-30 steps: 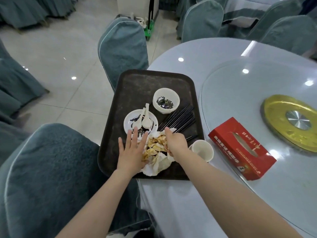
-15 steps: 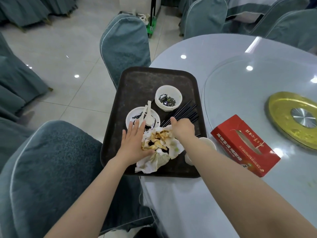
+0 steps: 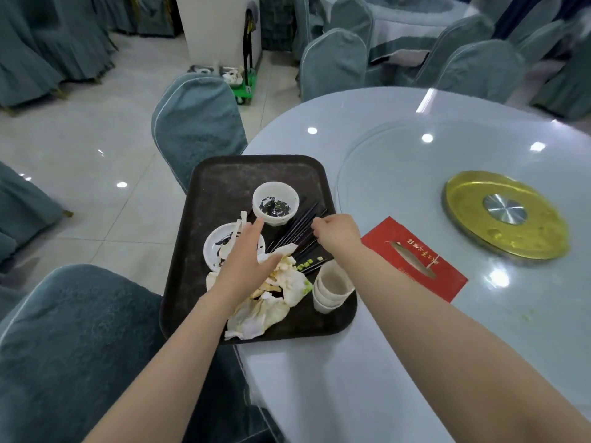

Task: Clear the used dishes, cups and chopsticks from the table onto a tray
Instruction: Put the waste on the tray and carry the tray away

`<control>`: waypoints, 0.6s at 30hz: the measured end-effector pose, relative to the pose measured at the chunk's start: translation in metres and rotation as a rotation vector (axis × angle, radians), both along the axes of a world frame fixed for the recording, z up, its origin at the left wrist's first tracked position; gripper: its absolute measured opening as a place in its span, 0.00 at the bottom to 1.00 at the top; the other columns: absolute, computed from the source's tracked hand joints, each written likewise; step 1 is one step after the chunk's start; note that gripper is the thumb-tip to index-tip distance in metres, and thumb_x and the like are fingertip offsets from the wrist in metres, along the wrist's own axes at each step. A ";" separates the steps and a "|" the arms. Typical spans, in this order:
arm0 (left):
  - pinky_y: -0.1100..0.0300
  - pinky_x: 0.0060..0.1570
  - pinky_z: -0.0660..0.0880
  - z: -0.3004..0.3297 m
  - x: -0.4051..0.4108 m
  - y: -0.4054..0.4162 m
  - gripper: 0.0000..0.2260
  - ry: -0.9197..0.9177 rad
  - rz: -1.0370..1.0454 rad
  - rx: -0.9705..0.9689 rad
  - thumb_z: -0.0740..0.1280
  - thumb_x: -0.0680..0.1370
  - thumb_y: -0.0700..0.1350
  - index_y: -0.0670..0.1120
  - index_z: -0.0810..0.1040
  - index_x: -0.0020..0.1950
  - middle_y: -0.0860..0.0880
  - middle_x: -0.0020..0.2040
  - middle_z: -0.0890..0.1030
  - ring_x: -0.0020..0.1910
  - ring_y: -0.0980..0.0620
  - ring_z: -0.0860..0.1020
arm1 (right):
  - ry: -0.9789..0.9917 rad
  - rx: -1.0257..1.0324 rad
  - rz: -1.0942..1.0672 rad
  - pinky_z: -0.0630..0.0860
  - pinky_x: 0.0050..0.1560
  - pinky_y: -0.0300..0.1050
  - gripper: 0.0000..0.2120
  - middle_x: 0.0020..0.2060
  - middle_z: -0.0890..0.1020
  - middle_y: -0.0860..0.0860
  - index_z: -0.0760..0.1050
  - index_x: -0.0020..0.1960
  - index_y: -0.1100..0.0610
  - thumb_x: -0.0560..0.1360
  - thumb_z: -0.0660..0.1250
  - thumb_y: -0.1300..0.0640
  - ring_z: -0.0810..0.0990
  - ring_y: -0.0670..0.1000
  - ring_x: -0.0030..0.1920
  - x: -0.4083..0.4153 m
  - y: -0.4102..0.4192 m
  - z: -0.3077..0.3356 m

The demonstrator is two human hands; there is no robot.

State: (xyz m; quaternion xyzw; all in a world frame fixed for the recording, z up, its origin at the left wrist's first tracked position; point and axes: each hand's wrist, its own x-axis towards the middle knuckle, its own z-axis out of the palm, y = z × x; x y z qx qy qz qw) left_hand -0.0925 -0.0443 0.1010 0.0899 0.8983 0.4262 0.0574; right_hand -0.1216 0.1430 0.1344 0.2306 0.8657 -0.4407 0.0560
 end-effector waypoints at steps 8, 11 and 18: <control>0.57 0.73 0.58 0.048 0.008 0.094 0.31 0.105 -0.150 0.047 0.67 0.78 0.46 0.49 0.58 0.78 0.52 0.76 0.64 0.75 0.53 0.61 | 0.221 -0.238 -0.180 0.78 0.38 0.44 0.12 0.36 0.84 0.55 0.80 0.39 0.58 0.78 0.63 0.55 0.80 0.50 0.34 0.060 0.089 0.016; 0.63 0.69 0.58 0.056 0.016 0.140 0.29 0.134 -0.231 0.059 0.67 0.78 0.45 0.48 0.61 0.77 0.51 0.75 0.65 0.73 0.54 0.63 | 0.223 -0.150 -0.235 0.77 0.41 0.46 0.13 0.36 0.84 0.52 0.82 0.41 0.58 0.78 0.63 0.53 0.82 0.50 0.37 0.087 0.137 0.011; 0.68 0.62 0.63 0.041 0.038 0.232 0.26 0.056 -0.373 0.041 0.67 0.78 0.45 0.51 0.64 0.75 0.56 0.71 0.70 0.68 0.58 0.69 | 0.200 -0.068 -0.358 0.75 0.42 0.43 0.07 0.34 0.82 0.46 0.79 0.36 0.50 0.73 0.68 0.54 0.80 0.49 0.38 0.150 0.240 -0.018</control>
